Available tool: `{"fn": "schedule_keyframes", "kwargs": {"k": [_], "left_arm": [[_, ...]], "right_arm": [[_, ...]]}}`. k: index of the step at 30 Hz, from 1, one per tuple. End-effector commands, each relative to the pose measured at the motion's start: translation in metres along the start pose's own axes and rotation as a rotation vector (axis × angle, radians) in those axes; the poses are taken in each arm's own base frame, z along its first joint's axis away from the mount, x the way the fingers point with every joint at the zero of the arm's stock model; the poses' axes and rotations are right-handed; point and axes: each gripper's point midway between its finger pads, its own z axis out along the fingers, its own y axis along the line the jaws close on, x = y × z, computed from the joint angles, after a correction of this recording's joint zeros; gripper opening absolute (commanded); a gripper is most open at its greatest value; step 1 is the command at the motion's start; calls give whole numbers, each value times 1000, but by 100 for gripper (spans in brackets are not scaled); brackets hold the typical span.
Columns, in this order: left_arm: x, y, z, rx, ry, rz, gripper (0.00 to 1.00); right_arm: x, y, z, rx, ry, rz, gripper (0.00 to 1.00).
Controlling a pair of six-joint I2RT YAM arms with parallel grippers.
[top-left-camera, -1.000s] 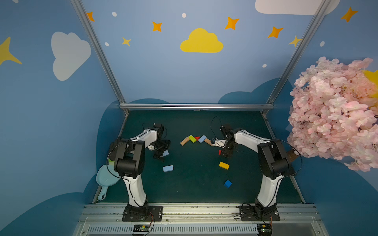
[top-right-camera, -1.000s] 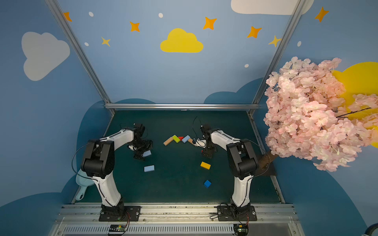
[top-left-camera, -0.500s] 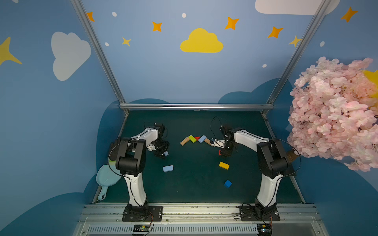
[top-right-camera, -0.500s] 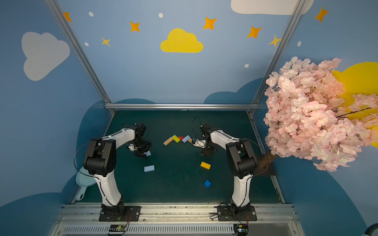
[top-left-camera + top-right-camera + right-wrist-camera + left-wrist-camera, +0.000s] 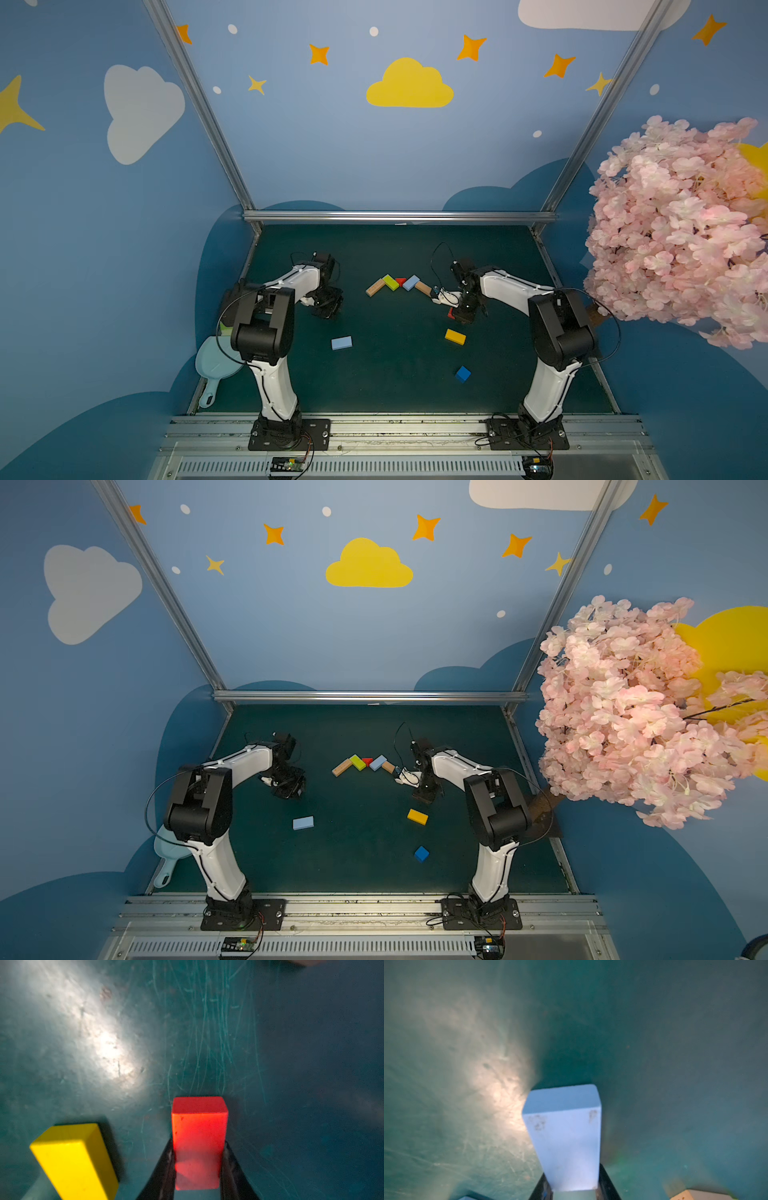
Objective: Assemble a heart with building blocks
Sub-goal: Pick up the building block from the center of the board.
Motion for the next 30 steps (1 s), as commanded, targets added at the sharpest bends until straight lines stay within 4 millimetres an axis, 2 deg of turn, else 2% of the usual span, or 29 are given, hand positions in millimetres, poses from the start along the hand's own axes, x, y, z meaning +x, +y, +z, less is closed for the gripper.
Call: {"fn": "schedule_keyframes", "kwargs": {"k": [1, 6, 10, 13, 18, 24, 30], "left_arm": [[-5, 44, 11, -144, -37, 40, 31], [-2, 46, 0, -125, -42, 110, 26], [8, 46, -11, -116, -40, 195, 27], [24, 43, -21, -119, -42, 279, 27], [58, 34, -30, -111, -8, 379, 27], [92, 13, -26, -130, 47, 481, 26], [127, -13, -10, -140, 91, 510, 25]], "right_arm": [[2, 5, -11, -6, -20, 31, 0], [2, 8, -11, -20, -17, 62, 0], [-1, 4, -12, -4, -18, 125, 0], [-8, 1, -22, -12, -42, 193, 0], [-20, -17, -51, 13, -114, 360, 0], [-26, -48, -87, 65, -190, 606, 0], [-31, -58, -98, 73, -207, 686, 0]]}}
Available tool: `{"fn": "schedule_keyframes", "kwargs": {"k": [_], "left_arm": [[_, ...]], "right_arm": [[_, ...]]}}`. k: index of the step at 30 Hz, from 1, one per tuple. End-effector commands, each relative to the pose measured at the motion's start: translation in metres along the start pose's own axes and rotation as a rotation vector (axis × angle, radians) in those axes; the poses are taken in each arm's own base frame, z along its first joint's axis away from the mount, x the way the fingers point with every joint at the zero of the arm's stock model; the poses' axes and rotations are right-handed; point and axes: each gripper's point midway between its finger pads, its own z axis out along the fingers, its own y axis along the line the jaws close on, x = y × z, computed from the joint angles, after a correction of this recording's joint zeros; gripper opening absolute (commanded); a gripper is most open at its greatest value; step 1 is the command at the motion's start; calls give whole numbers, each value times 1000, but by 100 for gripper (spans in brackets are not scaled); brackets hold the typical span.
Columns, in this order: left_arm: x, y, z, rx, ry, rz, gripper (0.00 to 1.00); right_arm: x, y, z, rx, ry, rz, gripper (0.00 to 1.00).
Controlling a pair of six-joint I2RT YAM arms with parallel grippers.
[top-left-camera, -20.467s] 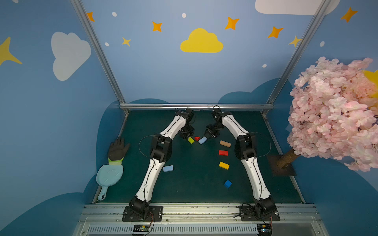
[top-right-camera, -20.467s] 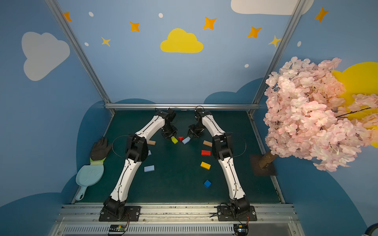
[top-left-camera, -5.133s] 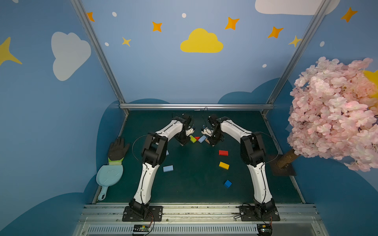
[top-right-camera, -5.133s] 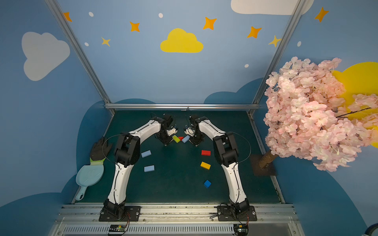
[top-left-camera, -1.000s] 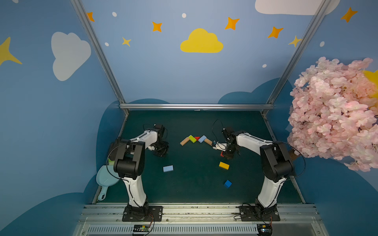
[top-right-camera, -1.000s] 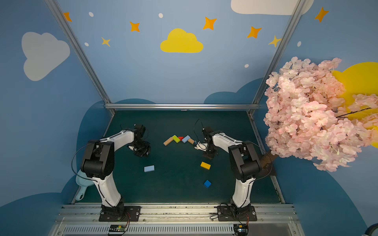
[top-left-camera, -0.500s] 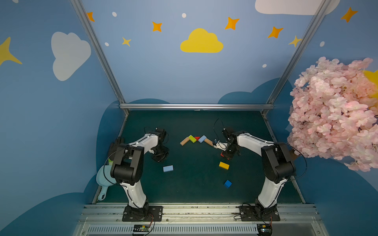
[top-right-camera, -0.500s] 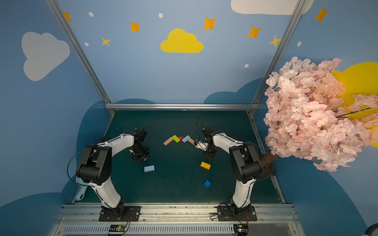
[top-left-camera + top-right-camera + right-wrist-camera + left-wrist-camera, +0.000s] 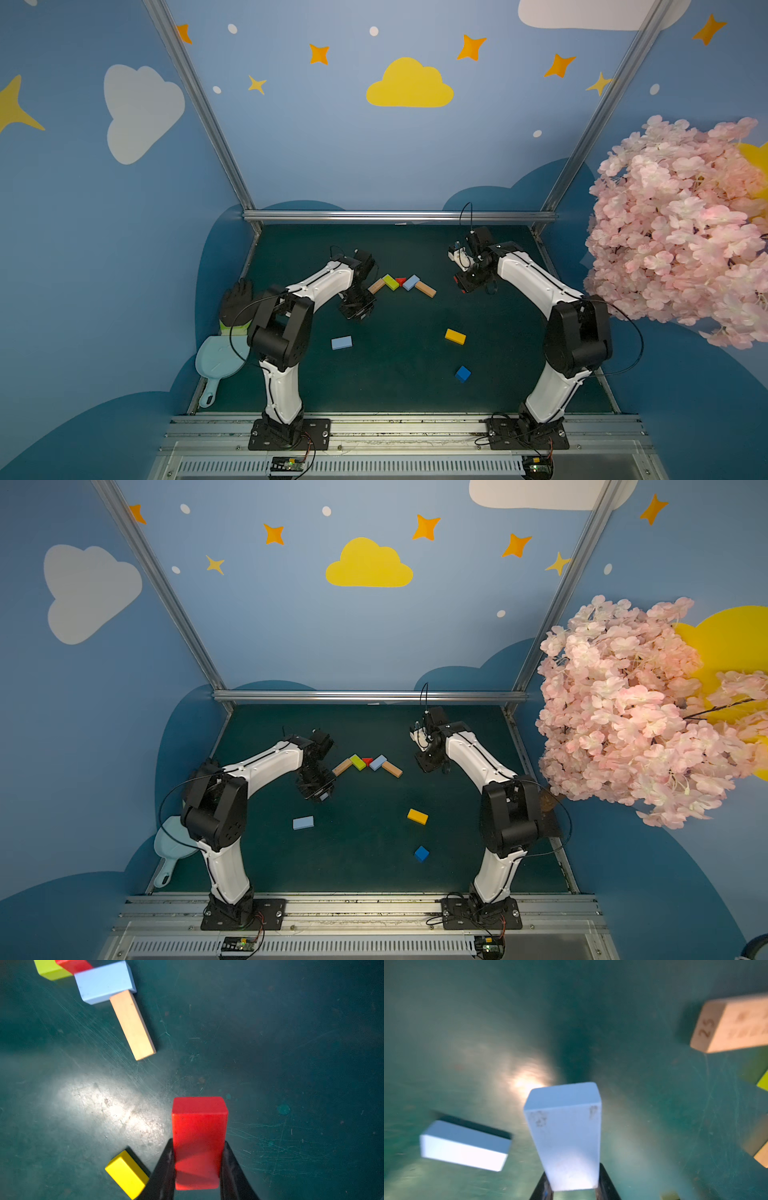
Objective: Assemble a heart with building blocks
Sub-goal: Pick up the building block from the center of the board, then assemble the building block at the center of the board.
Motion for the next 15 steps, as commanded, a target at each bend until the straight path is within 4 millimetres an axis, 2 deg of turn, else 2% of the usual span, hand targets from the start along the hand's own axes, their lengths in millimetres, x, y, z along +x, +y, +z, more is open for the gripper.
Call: {"fn": "schedule_keyframes", "kwargs": {"k": [1, 6, 15], "left_arm": [[16, -11, 10, -36, 59, 1, 25], [24, -32, 22, -63, 74, 11, 25], [22, -50, 35, -94, 48, 6, 25]], "right_arm": [[5, 4, -7, -8, 24, 78, 0], [12, 3, -4, -3, 37, 64, 0], [23, -2, -1, 2, 43, 56, 0]]}}
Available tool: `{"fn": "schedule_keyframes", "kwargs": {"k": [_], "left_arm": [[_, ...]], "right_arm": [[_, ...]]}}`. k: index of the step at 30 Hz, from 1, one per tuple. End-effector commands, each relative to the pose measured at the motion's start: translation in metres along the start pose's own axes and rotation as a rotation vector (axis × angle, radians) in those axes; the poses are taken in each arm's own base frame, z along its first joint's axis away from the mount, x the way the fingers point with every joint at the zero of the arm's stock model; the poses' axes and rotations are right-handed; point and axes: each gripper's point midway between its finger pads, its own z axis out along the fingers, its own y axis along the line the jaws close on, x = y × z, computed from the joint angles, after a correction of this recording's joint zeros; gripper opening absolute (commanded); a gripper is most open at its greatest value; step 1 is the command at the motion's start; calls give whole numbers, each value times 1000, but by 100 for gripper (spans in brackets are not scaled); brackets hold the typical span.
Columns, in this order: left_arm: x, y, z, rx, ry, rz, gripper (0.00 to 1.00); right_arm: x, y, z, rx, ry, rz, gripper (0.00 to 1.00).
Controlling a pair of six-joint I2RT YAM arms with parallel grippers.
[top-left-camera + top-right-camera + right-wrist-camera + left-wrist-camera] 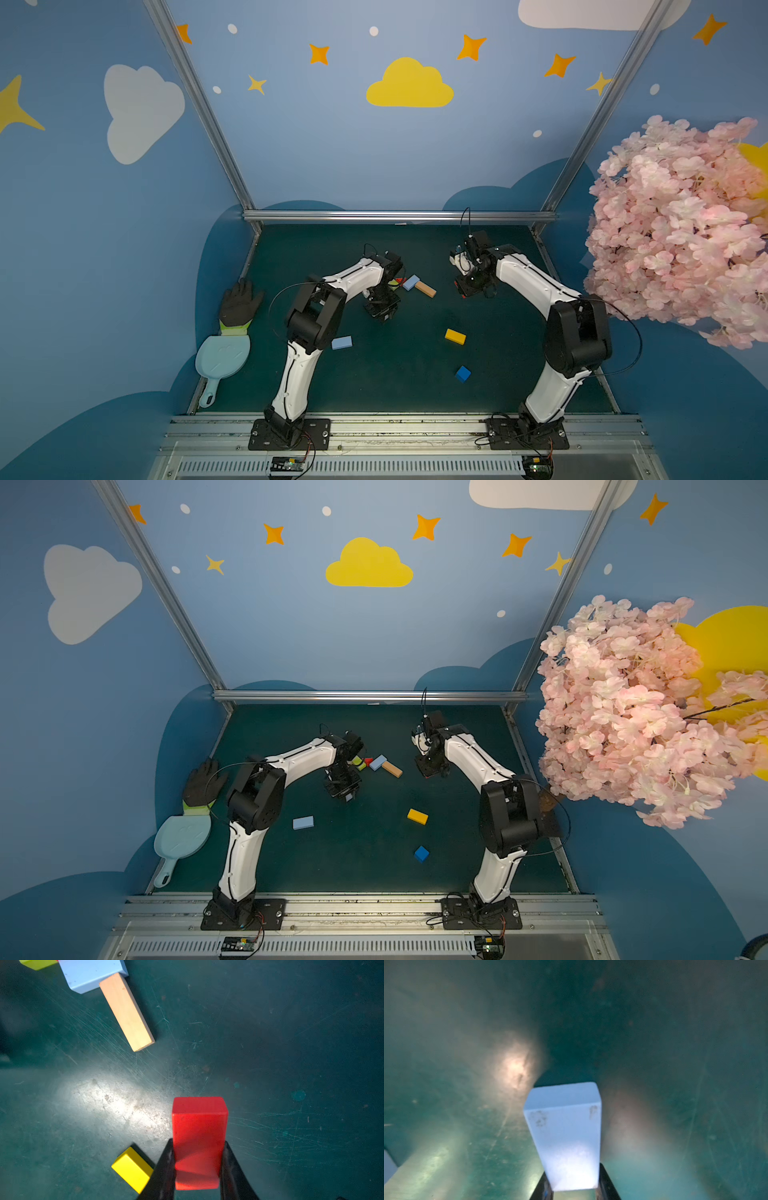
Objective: Assemble a heart with building blocks
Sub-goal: Assemble the building block at the center of the board.
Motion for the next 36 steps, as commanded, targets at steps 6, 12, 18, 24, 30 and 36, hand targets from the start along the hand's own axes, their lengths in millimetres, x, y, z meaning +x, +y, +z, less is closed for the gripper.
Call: {"fn": "schedule_keyframes", "kwargs": {"k": [6, 12, 18, 24, 30, 36], "left_arm": [[-12, -9, -3, -46, -48, -15, 25], [-17, -12, -2, -51, -65, -18, 25], [-20, -13, 0, -60, -75, -16, 25], [-23, -15, 3, -61, -72, -8, 24], [-28, -17, 3, -55, -75, -11, 24], [-30, -21, 3, -47, -74, -11, 24]], "right_arm": [[3, -5, -9, -2, -28, 10, 0], [3, -4, -6, -11, -26, 13, 0], [2, -5, -5, -17, -27, 17, 0], [2, -5, -3, -18, -20, 14, 0], [1, -5, -2, -20, -15, 15, 0], [1, -5, -1, -21, -11, 13, 0]]}}
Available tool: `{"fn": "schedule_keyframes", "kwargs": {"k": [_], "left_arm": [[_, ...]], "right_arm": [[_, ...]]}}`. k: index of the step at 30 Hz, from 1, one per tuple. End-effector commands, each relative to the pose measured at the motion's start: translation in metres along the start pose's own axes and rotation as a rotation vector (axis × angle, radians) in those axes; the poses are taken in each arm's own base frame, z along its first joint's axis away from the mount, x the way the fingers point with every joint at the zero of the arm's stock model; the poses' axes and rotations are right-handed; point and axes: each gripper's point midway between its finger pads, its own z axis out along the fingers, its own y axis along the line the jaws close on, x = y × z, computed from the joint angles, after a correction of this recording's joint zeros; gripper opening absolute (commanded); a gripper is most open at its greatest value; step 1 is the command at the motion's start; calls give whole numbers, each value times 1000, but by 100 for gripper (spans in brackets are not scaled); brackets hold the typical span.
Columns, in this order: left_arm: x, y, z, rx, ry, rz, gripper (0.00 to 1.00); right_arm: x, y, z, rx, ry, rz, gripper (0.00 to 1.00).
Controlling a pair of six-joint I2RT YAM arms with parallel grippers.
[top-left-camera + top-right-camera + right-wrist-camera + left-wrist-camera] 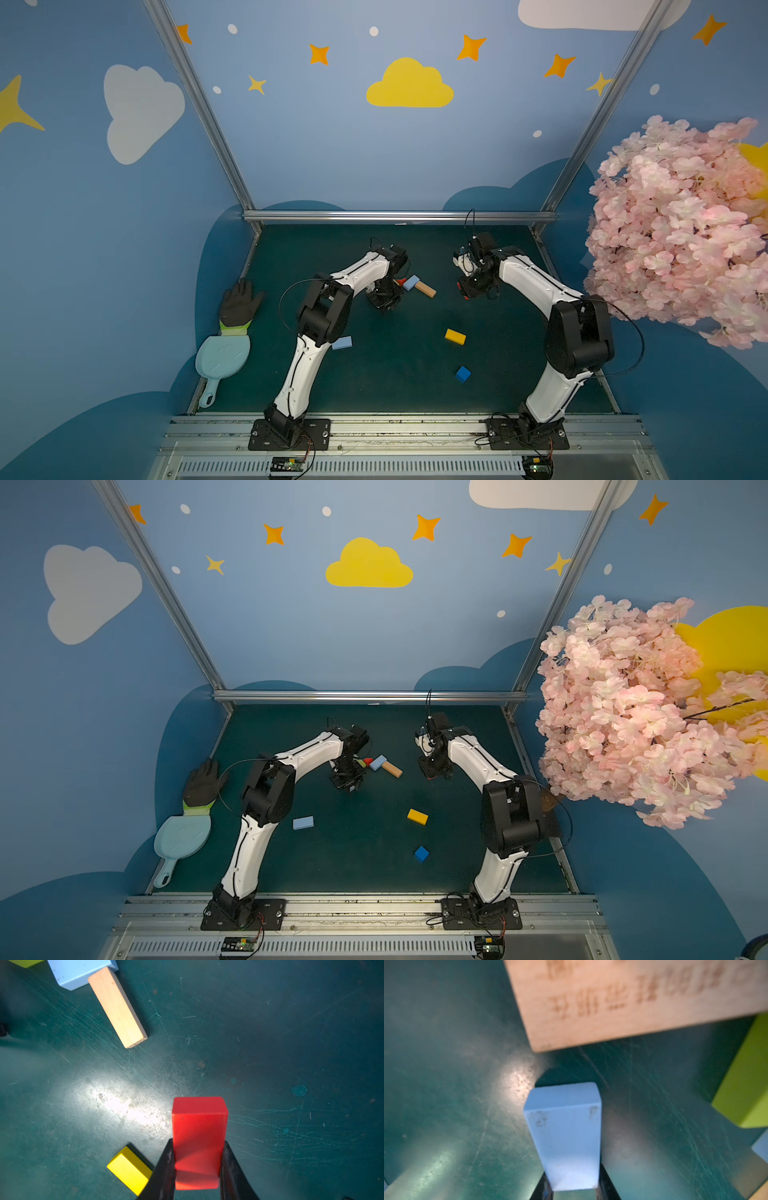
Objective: Assemble a heart with building blocks
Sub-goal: Assemble the building block at the center of the board.
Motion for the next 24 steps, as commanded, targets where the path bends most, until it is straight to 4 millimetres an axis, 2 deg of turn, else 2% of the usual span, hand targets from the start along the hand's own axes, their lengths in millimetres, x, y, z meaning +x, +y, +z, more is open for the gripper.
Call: {"fn": "schedule_keyframes", "kwargs": {"k": [1, 24], "left_arm": [[-4, 3, 6, -27, 2, 1, 24], [-11, 1, 5, -26, 1, -12, 24]], "right_arm": [[-3, 1, -2, -11, -5, -7, 0], [-4, 3, 7, -28, 14, -16, 0]]}}
